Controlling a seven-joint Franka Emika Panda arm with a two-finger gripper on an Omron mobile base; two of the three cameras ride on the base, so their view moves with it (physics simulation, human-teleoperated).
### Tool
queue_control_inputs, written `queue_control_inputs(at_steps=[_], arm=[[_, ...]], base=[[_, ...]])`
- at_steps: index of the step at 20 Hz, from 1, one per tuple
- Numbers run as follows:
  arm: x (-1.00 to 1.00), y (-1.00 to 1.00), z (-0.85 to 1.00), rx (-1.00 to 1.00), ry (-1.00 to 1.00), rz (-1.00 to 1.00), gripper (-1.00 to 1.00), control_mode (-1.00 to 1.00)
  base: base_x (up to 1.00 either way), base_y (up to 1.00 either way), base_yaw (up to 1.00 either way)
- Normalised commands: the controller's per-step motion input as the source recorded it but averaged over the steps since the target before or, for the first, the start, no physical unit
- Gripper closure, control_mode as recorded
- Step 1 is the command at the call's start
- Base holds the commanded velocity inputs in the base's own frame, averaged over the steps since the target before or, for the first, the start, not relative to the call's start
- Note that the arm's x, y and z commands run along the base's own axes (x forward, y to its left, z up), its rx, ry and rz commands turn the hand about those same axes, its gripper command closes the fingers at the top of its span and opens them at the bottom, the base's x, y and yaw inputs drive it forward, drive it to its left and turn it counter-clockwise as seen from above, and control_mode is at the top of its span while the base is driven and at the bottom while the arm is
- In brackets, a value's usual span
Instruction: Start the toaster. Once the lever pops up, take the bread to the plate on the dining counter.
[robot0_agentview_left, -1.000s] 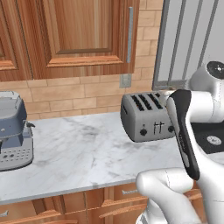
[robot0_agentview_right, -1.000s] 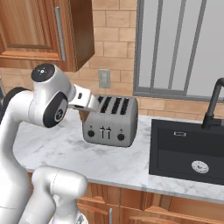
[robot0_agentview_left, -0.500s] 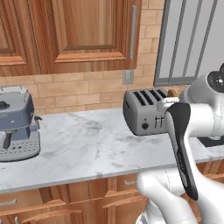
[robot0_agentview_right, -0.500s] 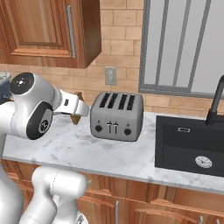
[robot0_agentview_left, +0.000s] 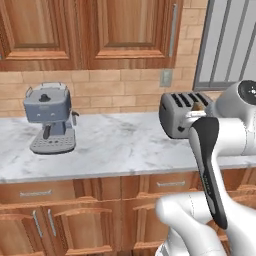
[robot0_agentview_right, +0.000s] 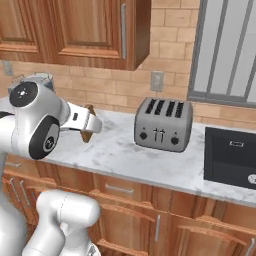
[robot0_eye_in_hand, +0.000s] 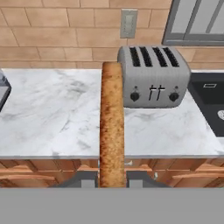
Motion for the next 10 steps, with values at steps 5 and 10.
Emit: queue_control_inputs(at_steps=[5, 10], arm=[[0.00, 0.00, 0.00, 0.00, 0.00, 0.00, 1.00, 1.00], [0.00, 0.00, 0.00, 0.00, 0.00, 0.00, 1.00, 1.00]], base=[[-0.33, 0.32, 0.38], [-0.17, 0.45, 0.41]])
